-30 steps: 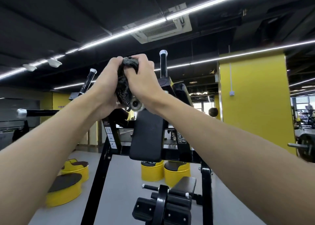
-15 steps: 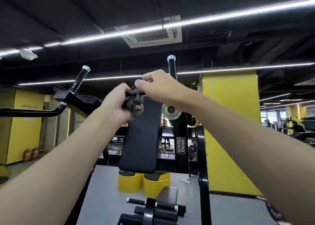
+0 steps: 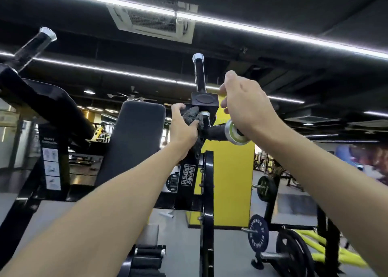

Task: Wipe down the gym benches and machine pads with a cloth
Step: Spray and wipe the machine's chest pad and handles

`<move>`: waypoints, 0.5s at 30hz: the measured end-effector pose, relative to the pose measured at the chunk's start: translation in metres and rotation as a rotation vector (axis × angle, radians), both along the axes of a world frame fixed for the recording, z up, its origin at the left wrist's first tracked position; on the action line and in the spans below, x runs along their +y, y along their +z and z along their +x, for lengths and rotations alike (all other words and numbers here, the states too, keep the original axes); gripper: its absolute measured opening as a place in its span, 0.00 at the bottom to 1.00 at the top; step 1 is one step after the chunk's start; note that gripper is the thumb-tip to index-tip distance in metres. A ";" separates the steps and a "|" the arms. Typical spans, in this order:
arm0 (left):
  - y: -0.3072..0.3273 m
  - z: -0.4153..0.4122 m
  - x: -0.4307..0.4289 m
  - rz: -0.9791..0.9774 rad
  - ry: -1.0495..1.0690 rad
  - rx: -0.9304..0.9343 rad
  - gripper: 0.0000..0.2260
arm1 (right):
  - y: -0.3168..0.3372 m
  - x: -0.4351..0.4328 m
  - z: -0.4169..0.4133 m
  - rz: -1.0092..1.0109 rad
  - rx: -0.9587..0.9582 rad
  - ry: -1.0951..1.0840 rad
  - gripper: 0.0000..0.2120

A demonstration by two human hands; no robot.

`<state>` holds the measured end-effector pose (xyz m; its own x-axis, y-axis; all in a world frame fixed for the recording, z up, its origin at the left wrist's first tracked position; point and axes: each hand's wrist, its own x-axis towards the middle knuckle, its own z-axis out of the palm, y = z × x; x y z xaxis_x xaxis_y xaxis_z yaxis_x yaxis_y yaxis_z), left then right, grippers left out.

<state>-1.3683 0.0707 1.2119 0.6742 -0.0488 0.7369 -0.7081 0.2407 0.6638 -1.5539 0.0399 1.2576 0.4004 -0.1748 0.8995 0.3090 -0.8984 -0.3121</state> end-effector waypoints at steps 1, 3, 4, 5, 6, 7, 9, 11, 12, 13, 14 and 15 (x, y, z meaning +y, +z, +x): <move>0.003 0.006 -0.004 0.012 0.036 -0.019 0.14 | -0.001 0.001 -0.002 -0.005 -0.015 -0.005 0.24; 0.007 0.019 -0.012 0.035 0.061 -0.016 0.12 | -0.002 0.002 -0.003 -0.023 -0.036 -0.022 0.24; 0.007 0.024 -0.016 0.043 0.044 0.002 0.12 | -0.002 0.002 -0.003 -0.021 -0.042 -0.031 0.24; 0.005 0.027 -0.019 0.033 0.019 0.018 0.14 | -0.003 0.002 -0.002 -0.017 -0.042 -0.040 0.25; 0.001 0.029 -0.021 0.014 0.000 0.026 0.15 | -0.002 0.001 0.000 -0.013 -0.042 -0.043 0.26; -0.003 0.027 -0.022 -0.011 -0.014 0.028 0.16 | -0.002 0.000 0.001 -0.008 -0.044 -0.042 0.27; -0.011 0.021 -0.024 -0.048 -0.025 0.033 0.19 | -0.002 0.000 0.003 0.002 -0.042 -0.037 0.28; -0.017 0.010 -0.023 -0.081 -0.024 0.043 0.21 | -0.002 0.001 0.002 0.010 -0.033 -0.029 0.29; -0.019 0.005 -0.022 -0.090 -0.019 0.044 0.21 | -0.002 0.001 0.002 0.014 -0.020 -0.024 0.29; -0.022 0.000 -0.020 -0.084 -0.008 0.033 0.21 | -0.002 0.002 0.001 0.019 -0.003 -0.025 0.30; -0.024 -0.005 -0.017 -0.067 0.011 0.000 0.20 | -0.003 0.003 0.000 0.024 0.010 -0.027 0.30; -0.026 -0.008 -0.011 -0.039 0.027 -0.046 0.19 | -0.003 0.004 0.000 0.023 0.018 -0.028 0.30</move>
<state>-1.3765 0.0597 1.1863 0.6400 -0.0015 0.7684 -0.7446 0.2459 0.6206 -1.5536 0.0440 1.2550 0.4114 -0.2070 0.8876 0.2780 -0.8990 -0.3385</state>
